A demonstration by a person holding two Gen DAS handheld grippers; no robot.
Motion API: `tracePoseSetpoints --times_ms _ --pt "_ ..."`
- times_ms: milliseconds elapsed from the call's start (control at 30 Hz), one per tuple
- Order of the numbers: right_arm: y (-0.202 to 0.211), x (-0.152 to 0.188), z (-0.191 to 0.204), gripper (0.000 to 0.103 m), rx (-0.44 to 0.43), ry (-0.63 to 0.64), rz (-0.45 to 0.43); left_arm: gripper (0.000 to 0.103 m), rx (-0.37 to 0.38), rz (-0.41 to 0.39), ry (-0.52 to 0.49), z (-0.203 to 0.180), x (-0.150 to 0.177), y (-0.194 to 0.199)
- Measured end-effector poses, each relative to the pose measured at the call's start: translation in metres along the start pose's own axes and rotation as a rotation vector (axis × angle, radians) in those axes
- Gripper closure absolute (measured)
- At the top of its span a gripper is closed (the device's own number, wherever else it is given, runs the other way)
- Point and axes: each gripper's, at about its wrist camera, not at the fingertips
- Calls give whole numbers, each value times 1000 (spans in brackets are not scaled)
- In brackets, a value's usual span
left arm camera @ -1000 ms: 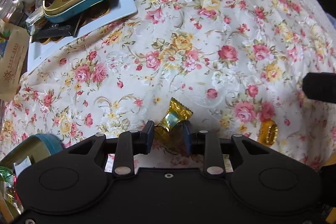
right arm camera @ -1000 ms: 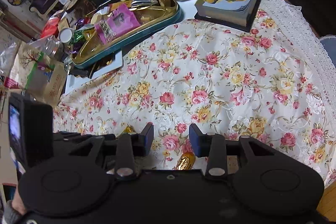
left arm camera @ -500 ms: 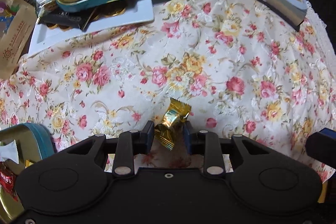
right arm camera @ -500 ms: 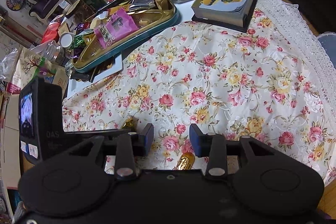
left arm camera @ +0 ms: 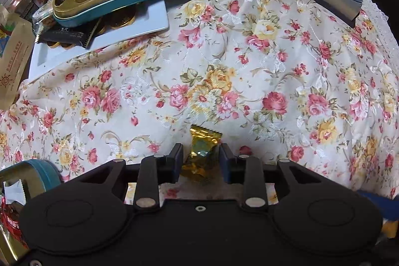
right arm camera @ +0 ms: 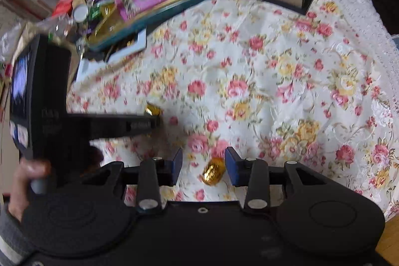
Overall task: Organize snacks
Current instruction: 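Grasp the oval gold candy with the right tool while left tool holds its candy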
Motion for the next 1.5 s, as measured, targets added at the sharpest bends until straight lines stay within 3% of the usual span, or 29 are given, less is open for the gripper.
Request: tracePoseSetpoints --times_ms 100,133,400,600,733,933,1033,1167,1367,1500 --pt "-9 10 3 62 -1 41 43 76 10 17 35 -3 -3 -5" --pt "-11 12 4 62 -5 55 54 77 11 27 47 -5 -5 -7" --pt "-35 24 2 62 28 59 105 77 11 119 177 17 -2 -16" --pt "-47 27 -1 66 46 57 125 77 -42 151 177 31 10 -16" --pt "-59 29 -5 66 16 -32 144 77 -42 168 192 40 19 -15" --pt "-58 18 -5 66 -86 -108 99 76 -26 179 214 46 27 -14" --pt "-40 14 0 65 -68 -34 37 75 -24 187 227 48 23 -17" --pt "-28 13 13 58 -4 157 -62 75 -30 189 224 48 20 -19" --pt "-37 25 28 57 -25 342 -61 75 -20 198 226 50 20 -22" --pt "-46 40 36 57 5 467 -81 75 -27 200 223 49 19 -22"
Point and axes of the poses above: each gripper's, at about its wrist camera, not at the fingertips, and y roughly against the way its jaws point, z to its left, x to its underside, and after that the axes turned 9 degrees about -z, right-handed
